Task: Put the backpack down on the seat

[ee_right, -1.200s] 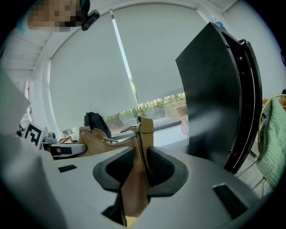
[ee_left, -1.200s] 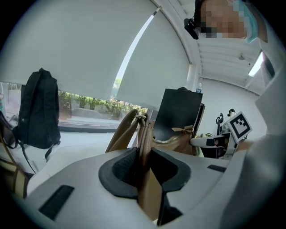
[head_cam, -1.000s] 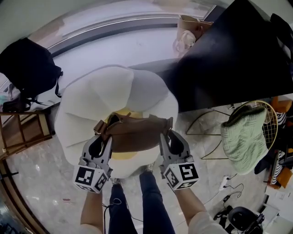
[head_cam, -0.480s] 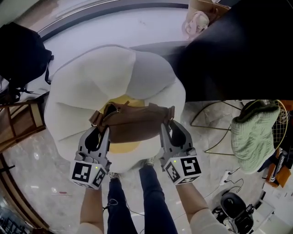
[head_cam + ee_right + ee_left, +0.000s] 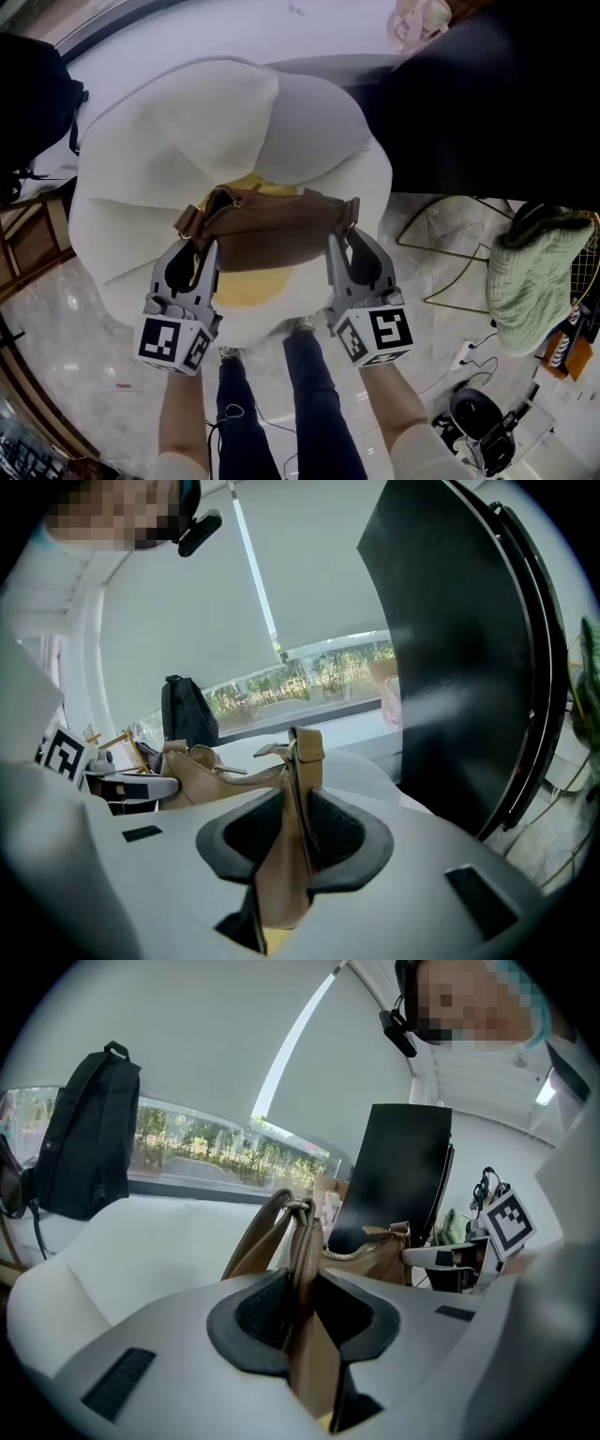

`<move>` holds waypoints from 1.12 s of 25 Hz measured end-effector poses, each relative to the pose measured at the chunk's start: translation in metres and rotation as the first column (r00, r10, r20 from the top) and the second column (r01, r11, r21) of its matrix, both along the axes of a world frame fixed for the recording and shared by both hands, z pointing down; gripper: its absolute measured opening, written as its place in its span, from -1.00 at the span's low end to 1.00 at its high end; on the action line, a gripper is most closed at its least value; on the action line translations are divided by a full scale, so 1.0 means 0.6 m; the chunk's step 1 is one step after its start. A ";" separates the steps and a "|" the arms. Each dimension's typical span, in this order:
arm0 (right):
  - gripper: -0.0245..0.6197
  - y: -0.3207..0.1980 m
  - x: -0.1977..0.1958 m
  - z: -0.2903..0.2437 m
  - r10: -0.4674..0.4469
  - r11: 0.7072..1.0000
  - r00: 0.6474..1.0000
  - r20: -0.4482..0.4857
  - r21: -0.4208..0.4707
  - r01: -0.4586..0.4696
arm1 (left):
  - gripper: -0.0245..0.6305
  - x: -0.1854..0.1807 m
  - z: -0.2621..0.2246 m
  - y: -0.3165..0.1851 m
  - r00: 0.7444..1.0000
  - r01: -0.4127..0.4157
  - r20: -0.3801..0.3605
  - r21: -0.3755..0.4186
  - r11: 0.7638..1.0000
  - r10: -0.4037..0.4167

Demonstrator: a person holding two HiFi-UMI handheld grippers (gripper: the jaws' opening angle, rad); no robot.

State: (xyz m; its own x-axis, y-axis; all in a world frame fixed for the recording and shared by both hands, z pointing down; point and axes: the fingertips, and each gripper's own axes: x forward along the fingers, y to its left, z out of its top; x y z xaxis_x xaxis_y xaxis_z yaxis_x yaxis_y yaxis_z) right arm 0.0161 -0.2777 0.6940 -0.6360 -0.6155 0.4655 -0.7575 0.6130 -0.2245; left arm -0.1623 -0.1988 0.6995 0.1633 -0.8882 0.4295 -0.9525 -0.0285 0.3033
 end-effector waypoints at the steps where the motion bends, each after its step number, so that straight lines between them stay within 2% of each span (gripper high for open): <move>1: -0.57 -0.002 -0.002 0.011 -0.001 1.000 1.000 -0.004 -0.003 0.001 | -0.62 -0.002 0.010 -0.003 1.000 -0.001 0.002 -0.004 1.000 0.001; 11: -0.60 -0.020 -0.002 0.091 -0.009 1.000 0.998 -0.070 -0.017 0.008 | -0.62 -0.002 0.099 -0.027 1.000 -0.015 -0.003 -0.040 0.999 0.014; 23: -0.63 -0.038 -0.001 0.191 -0.044 0.997 0.987 -0.156 -0.068 0.034 | -0.62 -0.002 0.189 -0.054 0.999 -0.052 0.000 -0.122 0.991 0.053; 28: -0.70 -0.049 -0.005 0.227 -0.039 0.998 0.980 -0.195 -0.061 0.027 | -0.62 -0.008 0.227 -0.063 0.999 -0.043 -0.018 -0.156 0.987 0.041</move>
State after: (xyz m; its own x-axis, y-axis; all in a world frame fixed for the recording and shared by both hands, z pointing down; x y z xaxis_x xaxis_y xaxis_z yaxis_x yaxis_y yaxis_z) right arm 0.0129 -0.3069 0.8299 -0.5486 -0.5640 0.6173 -0.7700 0.6285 -0.1100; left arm -0.1673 -0.2368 0.8359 0.2061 -0.8027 0.5597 -0.9469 -0.0195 0.3208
